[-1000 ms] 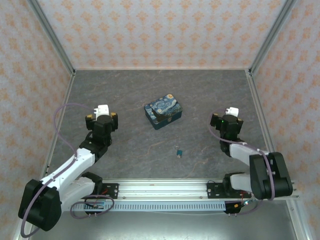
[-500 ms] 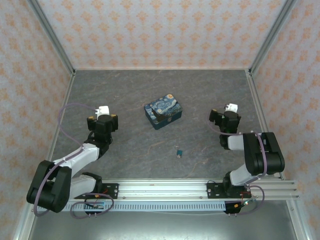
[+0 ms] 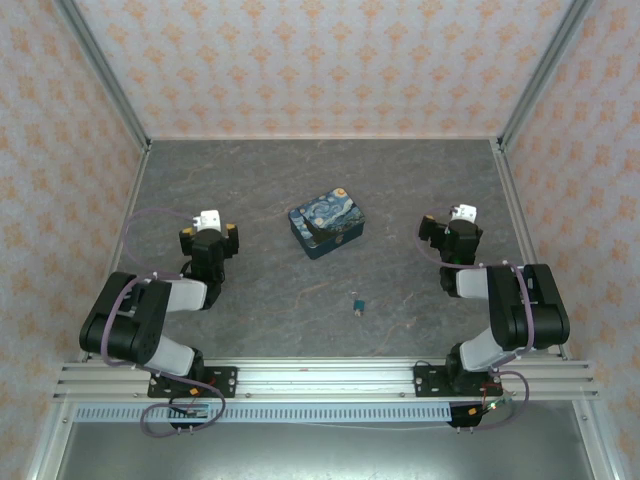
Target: Unlock the padlock with the key
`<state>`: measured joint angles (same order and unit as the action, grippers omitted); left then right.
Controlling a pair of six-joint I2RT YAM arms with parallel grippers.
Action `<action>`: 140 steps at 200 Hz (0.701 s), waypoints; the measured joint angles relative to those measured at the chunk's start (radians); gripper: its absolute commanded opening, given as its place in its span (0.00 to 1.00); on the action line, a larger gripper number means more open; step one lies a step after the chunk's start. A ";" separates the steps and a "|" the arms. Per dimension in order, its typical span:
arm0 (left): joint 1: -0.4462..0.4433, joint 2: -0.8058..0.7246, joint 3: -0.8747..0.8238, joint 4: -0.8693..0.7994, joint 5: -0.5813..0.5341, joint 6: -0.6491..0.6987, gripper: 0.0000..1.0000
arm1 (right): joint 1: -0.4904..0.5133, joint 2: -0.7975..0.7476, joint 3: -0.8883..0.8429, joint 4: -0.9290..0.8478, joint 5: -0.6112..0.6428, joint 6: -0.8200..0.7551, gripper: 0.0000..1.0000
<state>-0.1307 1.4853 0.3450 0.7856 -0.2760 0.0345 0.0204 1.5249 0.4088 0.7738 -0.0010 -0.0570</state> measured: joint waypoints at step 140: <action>0.074 0.016 0.053 -0.019 0.086 -0.037 1.00 | 0.000 0.000 0.000 -0.002 0.000 0.000 0.99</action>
<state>-0.0570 1.5013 0.3985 0.7666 -0.1898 -0.0025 0.0204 1.5249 0.4088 0.7715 -0.0010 -0.0570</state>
